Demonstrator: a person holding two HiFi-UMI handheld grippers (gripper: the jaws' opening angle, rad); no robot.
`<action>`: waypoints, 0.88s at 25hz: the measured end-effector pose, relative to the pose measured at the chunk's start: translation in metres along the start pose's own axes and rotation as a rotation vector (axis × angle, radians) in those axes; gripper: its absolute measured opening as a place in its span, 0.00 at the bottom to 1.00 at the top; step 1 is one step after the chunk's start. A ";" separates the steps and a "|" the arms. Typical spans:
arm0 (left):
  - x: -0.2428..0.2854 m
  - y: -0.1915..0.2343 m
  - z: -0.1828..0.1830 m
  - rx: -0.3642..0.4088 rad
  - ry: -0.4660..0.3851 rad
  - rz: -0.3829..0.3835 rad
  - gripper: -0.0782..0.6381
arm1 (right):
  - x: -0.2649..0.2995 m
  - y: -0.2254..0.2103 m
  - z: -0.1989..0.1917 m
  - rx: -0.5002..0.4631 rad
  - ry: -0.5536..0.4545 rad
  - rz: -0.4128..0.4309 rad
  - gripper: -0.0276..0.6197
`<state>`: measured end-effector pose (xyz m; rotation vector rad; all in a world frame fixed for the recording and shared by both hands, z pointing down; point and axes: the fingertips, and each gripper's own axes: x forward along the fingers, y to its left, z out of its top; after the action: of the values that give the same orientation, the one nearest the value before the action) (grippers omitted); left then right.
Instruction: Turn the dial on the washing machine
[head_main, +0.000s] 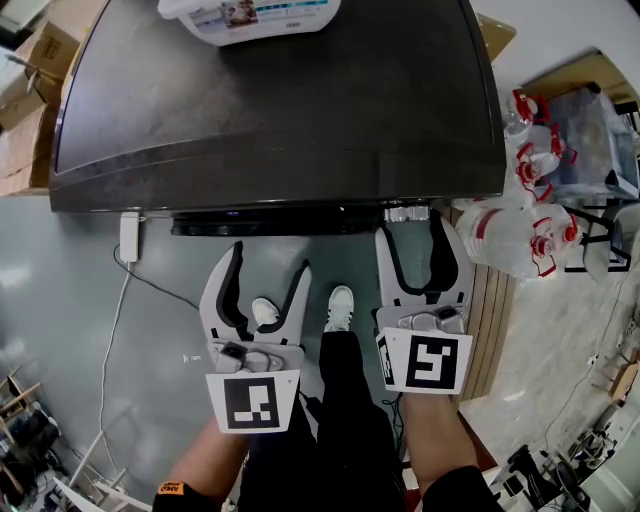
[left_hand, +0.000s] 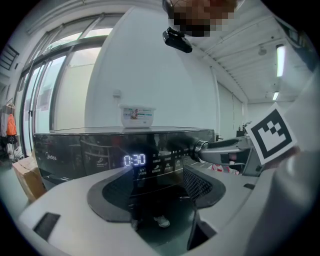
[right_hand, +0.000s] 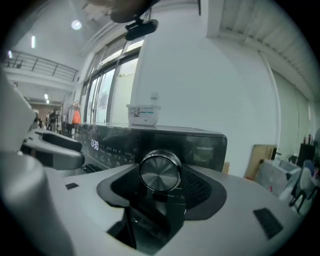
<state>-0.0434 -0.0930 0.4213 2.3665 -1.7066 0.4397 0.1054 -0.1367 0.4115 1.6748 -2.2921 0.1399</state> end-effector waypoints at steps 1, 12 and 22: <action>0.000 0.000 0.000 0.002 0.000 0.000 0.53 | 0.000 -0.001 0.000 0.053 -0.005 0.009 0.47; -0.001 0.000 0.000 -0.005 0.004 0.000 0.53 | -0.003 -0.004 0.003 0.034 -0.021 0.021 0.48; -0.003 0.002 0.000 -0.006 -0.001 0.002 0.53 | 0.000 0.007 -0.007 -0.319 0.059 -0.062 0.49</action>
<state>-0.0457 -0.0913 0.4200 2.3610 -1.7091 0.4331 0.0997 -0.1322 0.4185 1.5517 -2.0866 -0.1783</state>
